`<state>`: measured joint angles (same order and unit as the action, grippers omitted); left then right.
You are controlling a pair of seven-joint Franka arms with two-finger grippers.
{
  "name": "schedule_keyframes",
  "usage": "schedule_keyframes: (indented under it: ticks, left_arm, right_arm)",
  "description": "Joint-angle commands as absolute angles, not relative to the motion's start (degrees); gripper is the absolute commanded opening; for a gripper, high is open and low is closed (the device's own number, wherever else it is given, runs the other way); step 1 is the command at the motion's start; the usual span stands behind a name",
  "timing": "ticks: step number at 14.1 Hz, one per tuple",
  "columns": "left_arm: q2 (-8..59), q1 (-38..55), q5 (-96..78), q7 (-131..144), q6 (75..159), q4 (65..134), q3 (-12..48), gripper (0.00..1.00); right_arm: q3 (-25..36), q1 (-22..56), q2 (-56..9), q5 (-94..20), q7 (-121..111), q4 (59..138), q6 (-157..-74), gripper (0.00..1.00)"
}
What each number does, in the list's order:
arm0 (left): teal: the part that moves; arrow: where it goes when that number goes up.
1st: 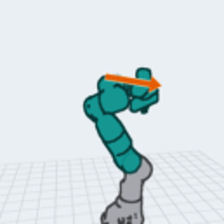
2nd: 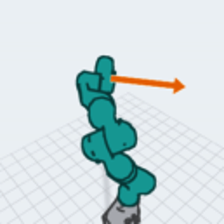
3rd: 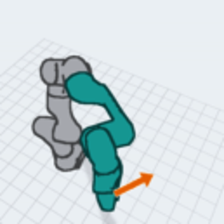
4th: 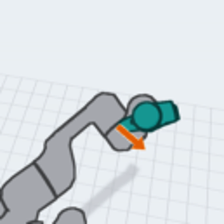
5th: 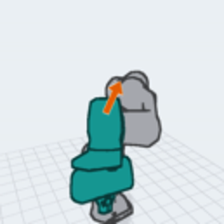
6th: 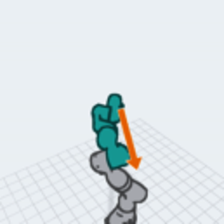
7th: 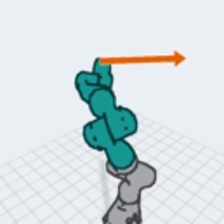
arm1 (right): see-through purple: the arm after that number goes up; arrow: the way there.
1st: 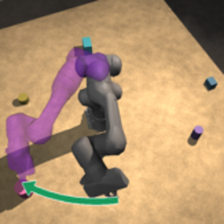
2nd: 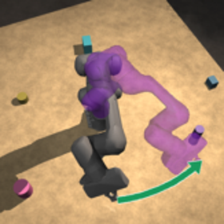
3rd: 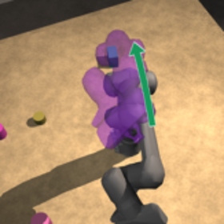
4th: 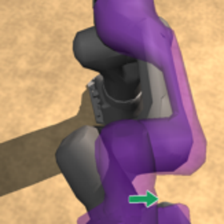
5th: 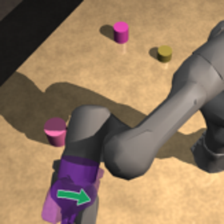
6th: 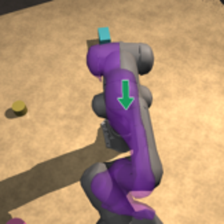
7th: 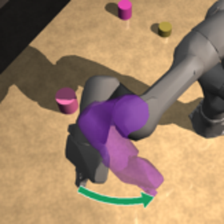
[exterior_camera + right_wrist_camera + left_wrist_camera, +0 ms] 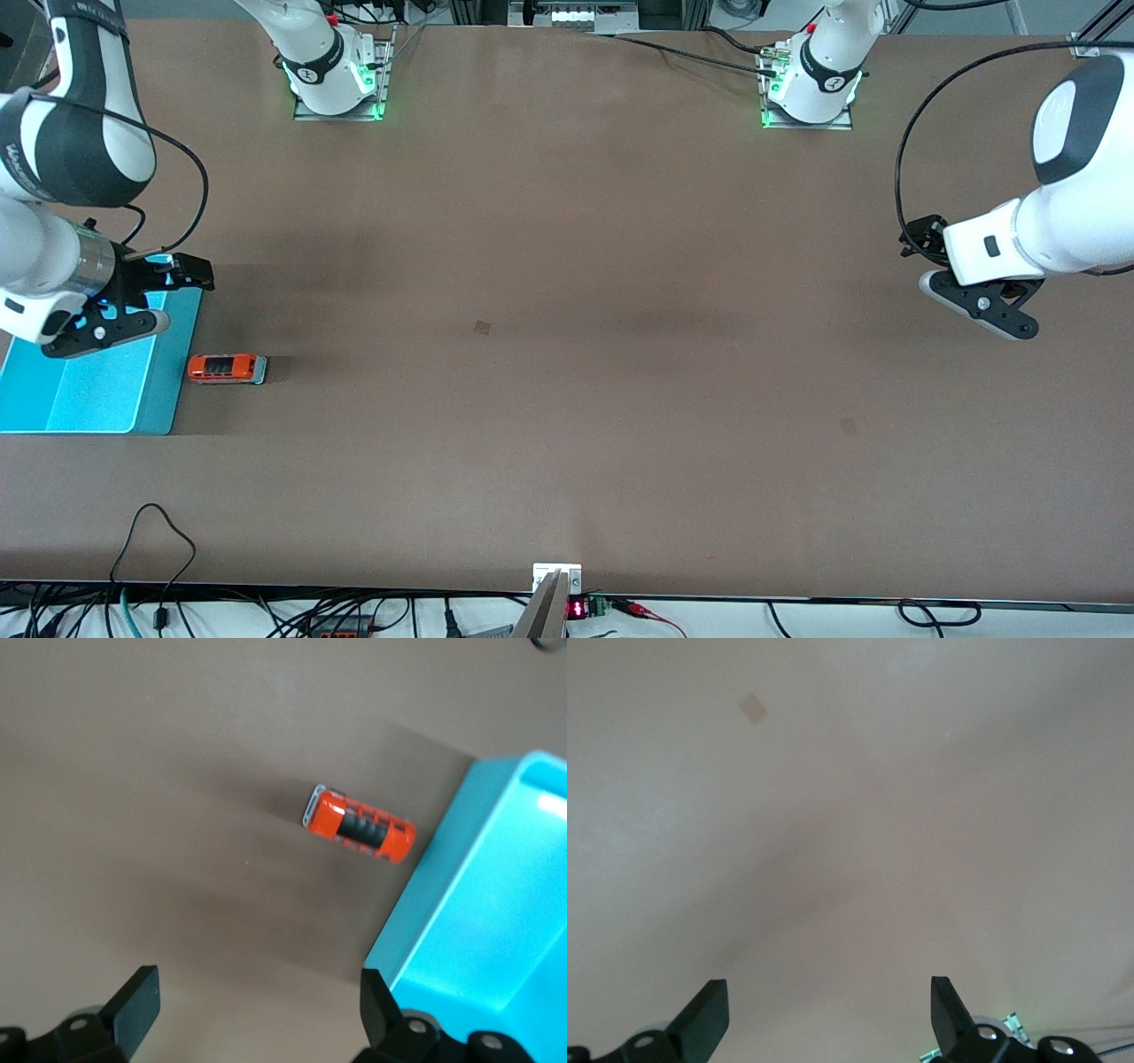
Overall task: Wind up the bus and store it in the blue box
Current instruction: 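Lower the right gripper onto the bus while the left gripper withdraws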
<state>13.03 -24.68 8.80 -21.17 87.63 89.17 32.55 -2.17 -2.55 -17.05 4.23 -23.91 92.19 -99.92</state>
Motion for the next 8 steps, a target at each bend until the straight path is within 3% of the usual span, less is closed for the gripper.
schedule_keyframes:
  ticks: [1, 2, 5, 8]
  left_arm:
    - [12.1, -25.2, 4.6, -14.5, 85.7, 86.0, 31.9, 1.0]
    - [10.3, -24.4, 1.8, -9.1, 85.8, 86.1, 28.2, 1.0]
    - [3.4, -6.8, 0.3, -1.4, 89.0, 91.8, 8.9, 1.0]
    - [-4.2, 0.2, 0.0, -1.1, 96.9, 100.4, 0.7, 1.0]
  right_arm:
    - [-2.5, -4.7, -19.4, 3.3, -39.7, 92.8, -103.8, 1.0]
    - [-2.6, -5.4, -19.9, 3.3, -46.0, 93.6, -106.1, 1.0]
    - [-3.5, -8.4, -20.6, 3.3, -65.0, 99.6, -113.5, 1.0]
    - [-6.7, -12.5, -21.5, 3.7, -80.8, 104.9, -124.8, 1.0]
